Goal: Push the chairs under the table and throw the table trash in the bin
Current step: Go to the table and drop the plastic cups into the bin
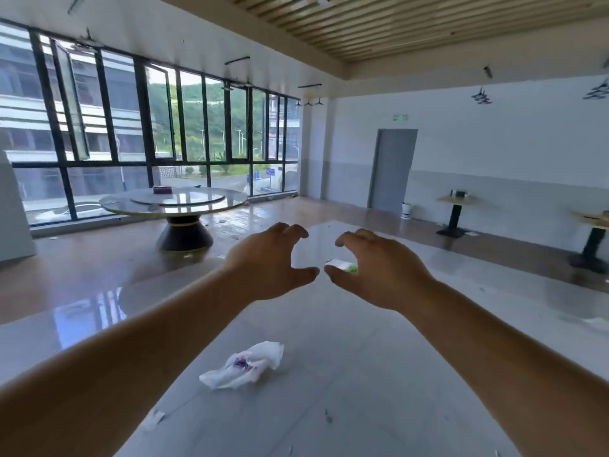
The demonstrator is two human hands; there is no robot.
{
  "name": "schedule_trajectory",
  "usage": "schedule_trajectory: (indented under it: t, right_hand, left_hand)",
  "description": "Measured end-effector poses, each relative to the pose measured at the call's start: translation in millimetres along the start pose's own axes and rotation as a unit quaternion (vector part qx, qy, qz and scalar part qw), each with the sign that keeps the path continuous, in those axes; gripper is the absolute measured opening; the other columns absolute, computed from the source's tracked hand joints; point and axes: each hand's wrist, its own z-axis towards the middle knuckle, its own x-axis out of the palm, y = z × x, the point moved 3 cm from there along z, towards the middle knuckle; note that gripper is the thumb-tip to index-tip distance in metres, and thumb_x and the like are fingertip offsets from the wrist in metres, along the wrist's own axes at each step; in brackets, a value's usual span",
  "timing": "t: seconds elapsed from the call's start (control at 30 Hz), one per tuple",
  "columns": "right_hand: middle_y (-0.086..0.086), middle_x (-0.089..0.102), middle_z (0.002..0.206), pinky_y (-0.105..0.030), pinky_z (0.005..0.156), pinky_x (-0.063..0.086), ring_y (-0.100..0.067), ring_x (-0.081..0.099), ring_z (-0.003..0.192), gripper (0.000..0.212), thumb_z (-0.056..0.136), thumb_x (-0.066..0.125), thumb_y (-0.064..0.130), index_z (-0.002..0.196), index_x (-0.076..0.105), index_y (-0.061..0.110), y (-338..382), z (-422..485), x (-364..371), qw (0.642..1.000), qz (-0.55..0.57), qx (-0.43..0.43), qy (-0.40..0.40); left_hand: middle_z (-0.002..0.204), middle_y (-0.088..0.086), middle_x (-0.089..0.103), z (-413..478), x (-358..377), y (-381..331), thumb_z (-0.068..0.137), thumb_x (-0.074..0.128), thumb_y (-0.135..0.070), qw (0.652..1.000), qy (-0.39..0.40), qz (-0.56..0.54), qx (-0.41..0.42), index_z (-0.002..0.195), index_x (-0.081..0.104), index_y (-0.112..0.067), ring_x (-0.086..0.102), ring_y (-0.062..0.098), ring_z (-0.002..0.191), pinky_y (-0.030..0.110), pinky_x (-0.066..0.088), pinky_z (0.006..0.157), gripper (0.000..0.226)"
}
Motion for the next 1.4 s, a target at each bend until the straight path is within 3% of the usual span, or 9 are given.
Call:
schedule_trajectory:
  t: [0.13,0.27,0.37,0.47,0.6,0.77,0.9,1.2,1.4]
  right_hand:
    - [0.008,0.061,0.133,-0.036,0.074,0.050,-0.021,0.066,0.102,0.066,0.087,0.045,0.079,0.136,0.051,0.036,-57.4,52.3,33.8,0.997,-0.052,0.024,0.043]
    - [0.005,0.056,0.141,-0.041,0.085,0.049,-0.022,0.054,0.124,0.078,0.081,0.037,0.085,0.141,0.049,0.035,-113.0,101.0,47.4,0.997,-0.059,0.051,0.023]
    - [0.006,0.052,0.146,-0.042,0.089,0.049,-0.021,0.050,0.129,0.084,0.078,0.033,0.088,0.144,0.045,0.036,-140.6,133.4,66.1,0.997,-0.032,0.068,0.018]
    - [0.006,0.053,0.146,-0.038,0.084,0.047,-0.022,0.056,0.123,0.076,0.084,0.041,0.084,0.144,0.044,0.036,-156.3,178.0,100.8,0.998,-0.024,0.049,0.012]
    - [0.005,0.054,0.148,-0.038,0.084,0.050,-0.023,0.059,0.122,0.074,0.087,0.045,0.082,0.145,0.045,0.035,-144.0,256.1,171.3,1.000,0.016,-0.017,0.013]
    - [0.004,0.057,0.141,-0.039,0.082,0.055,-0.025,0.064,0.115,0.073,0.087,0.046,0.080,0.143,0.047,0.034,-76.8,360.3,263.8,0.981,0.100,-0.163,0.035]
    - [0.002,0.055,0.146,-0.040,0.084,0.052,-0.028,0.063,0.117,0.075,0.088,0.048,0.077,0.147,0.046,0.030,4.7,428.8,317.4,0.944,0.179,-0.270,0.056]
    - [0.003,0.055,0.143,-0.043,0.086,0.054,-0.027,0.064,0.116,0.074,0.088,0.049,0.077,0.144,0.047,0.030,249.3,442.1,386.5,0.801,0.295,-0.506,0.124]
    - [-0.001,0.058,0.135,-0.042,0.083,0.055,-0.026,0.064,0.110,0.073,0.089,0.053,0.075,0.143,0.045,0.027,397.3,394.2,387.1,0.705,0.299,-0.629,0.138]
  left_hand:
    - [0.151,-0.010,0.047,84.0,57.1,20.2,0.079,0.064,-0.077,0.999,0.036,-0.026,0.008,0.146,0.038,-0.043,0.061,0.025,0.117,0.037,0.050,0.080,0.079]
    - [0.151,-0.009,0.047,160.8,90.4,36.7,0.079,0.065,-0.075,0.998,0.020,-0.051,0.013,0.145,0.039,-0.042,0.057,0.024,0.125,0.040,0.052,0.087,0.078]
    - [0.149,-0.010,0.049,197.8,117.2,44.3,0.079,0.065,-0.076,0.998,0.022,-0.047,0.035,0.145,0.040,-0.041,0.054,0.020,0.128,0.038,0.050,0.085,0.079]
    - [0.152,-0.010,0.047,225.3,141.6,63.5,0.078,0.063,-0.077,0.999,0.022,-0.013,0.046,0.147,0.039,-0.041,0.055,0.020,0.128,0.036,0.049,0.083,0.081]
    - [0.154,-0.010,0.045,247.5,170.1,121.4,0.079,0.061,-0.078,0.999,0.043,0.014,-0.015,0.148,0.037,-0.041,0.057,0.021,0.125,0.040,0.055,0.090,0.082]
    - [0.151,-0.006,0.050,247.0,174.9,229.5,0.081,0.067,-0.073,0.984,0.049,0.081,-0.153,0.148,0.041,-0.036,0.057,0.021,0.125,0.037,0.053,0.093,0.081]
    - [0.153,-0.005,0.047,210.3,150.9,312.7,0.082,0.068,-0.069,0.942,0.057,0.115,-0.311,0.148,0.041,-0.035,0.055,0.025,0.129,0.040,0.048,0.100,0.079]
    - [0.155,0.001,0.045,43.8,100.3,400.8,0.084,0.060,-0.076,0.806,0.044,0.195,-0.557,0.153,0.035,-0.028,0.047,0.021,0.137,0.037,0.040,0.109,0.087]
    - [0.154,-0.002,0.046,-70.5,65.6,426.4,0.080,0.057,-0.083,0.727,-0.037,0.211,-0.653,0.150,0.036,-0.031,0.055,0.021,0.129,0.041,0.054,0.092,0.089]
